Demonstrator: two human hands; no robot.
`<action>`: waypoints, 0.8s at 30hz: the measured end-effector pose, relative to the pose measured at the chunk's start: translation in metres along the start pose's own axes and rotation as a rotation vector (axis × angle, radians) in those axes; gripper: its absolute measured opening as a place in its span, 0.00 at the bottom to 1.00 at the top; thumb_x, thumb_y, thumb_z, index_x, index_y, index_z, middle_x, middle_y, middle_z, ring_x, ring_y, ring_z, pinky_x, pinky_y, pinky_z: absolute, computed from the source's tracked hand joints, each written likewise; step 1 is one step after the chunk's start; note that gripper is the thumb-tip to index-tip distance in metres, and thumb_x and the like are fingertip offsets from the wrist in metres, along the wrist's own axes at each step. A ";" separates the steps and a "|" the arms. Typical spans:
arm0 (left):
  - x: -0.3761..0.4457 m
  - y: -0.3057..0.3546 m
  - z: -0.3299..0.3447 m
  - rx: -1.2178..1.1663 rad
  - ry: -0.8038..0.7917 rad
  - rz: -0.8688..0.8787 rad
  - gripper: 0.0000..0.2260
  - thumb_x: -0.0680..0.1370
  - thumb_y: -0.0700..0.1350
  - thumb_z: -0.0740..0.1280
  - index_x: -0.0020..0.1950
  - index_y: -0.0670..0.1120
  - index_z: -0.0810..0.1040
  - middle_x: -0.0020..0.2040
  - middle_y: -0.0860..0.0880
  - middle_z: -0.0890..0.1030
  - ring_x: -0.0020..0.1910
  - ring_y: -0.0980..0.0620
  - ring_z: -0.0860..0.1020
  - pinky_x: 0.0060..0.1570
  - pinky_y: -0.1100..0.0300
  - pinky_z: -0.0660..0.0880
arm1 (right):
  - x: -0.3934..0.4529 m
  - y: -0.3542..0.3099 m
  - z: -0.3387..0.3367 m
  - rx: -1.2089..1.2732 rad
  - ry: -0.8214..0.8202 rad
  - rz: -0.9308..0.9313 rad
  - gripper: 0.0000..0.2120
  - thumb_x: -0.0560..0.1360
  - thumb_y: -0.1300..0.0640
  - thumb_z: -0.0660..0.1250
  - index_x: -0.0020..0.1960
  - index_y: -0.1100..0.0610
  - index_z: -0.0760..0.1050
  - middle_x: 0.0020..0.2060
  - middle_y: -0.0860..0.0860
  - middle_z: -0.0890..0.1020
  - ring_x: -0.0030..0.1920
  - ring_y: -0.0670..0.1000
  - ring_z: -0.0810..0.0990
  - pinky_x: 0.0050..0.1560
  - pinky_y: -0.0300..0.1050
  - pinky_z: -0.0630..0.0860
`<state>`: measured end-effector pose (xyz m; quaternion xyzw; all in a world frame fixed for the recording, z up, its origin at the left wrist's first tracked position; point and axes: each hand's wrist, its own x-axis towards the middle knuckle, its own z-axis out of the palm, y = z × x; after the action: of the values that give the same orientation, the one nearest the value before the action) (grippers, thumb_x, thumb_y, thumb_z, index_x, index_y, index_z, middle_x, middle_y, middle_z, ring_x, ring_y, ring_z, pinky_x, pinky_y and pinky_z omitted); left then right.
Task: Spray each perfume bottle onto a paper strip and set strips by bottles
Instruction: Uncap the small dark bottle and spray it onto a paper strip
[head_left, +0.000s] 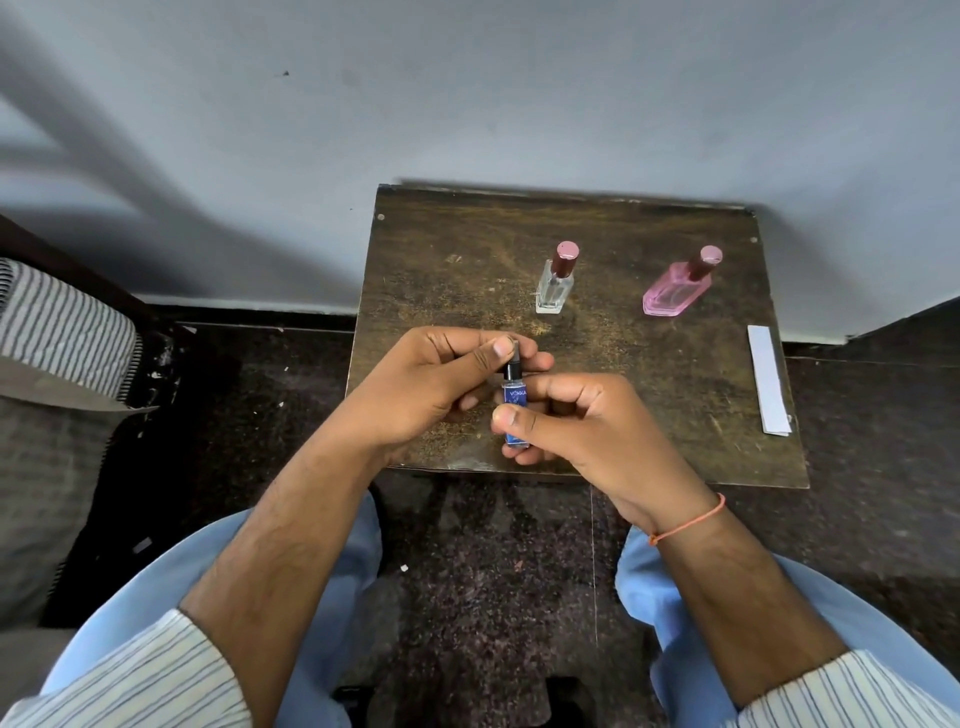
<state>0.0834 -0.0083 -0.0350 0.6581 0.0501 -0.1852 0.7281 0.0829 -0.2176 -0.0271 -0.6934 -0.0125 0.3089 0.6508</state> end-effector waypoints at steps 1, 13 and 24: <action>-0.001 0.003 0.004 -0.015 0.009 0.010 0.13 0.87 0.42 0.64 0.64 0.37 0.84 0.60 0.43 0.89 0.26 0.63 0.70 0.28 0.71 0.66 | 0.001 0.000 0.000 0.001 0.008 0.002 0.07 0.78 0.63 0.77 0.56 0.59 0.88 0.46 0.64 0.89 0.41 0.53 0.89 0.46 0.45 0.88; 0.003 0.003 -0.009 -0.022 0.250 0.130 0.12 0.86 0.48 0.67 0.63 0.46 0.88 0.52 0.43 0.89 0.26 0.55 0.63 0.28 0.60 0.58 | 0.004 0.009 0.009 -0.056 0.026 -0.023 0.08 0.76 0.61 0.80 0.53 0.52 0.89 0.43 0.57 0.89 0.43 0.48 0.87 0.49 0.48 0.88; 0.033 0.008 -0.050 0.630 0.499 0.285 0.09 0.82 0.48 0.75 0.61 0.51 0.89 0.52 0.54 0.88 0.40 0.67 0.81 0.40 0.75 0.72 | 0.005 0.012 -0.003 -0.094 0.049 -0.089 0.10 0.76 0.61 0.80 0.57 0.51 0.89 0.47 0.47 0.91 0.48 0.45 0.88 0.58 0.47 0.86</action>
<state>0.1250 0.0345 -0.0444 0.8734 0.0740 0.0760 0.4753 0.0835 -0.2202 -0.0398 -0.7295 -0.0420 0.2617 0.6306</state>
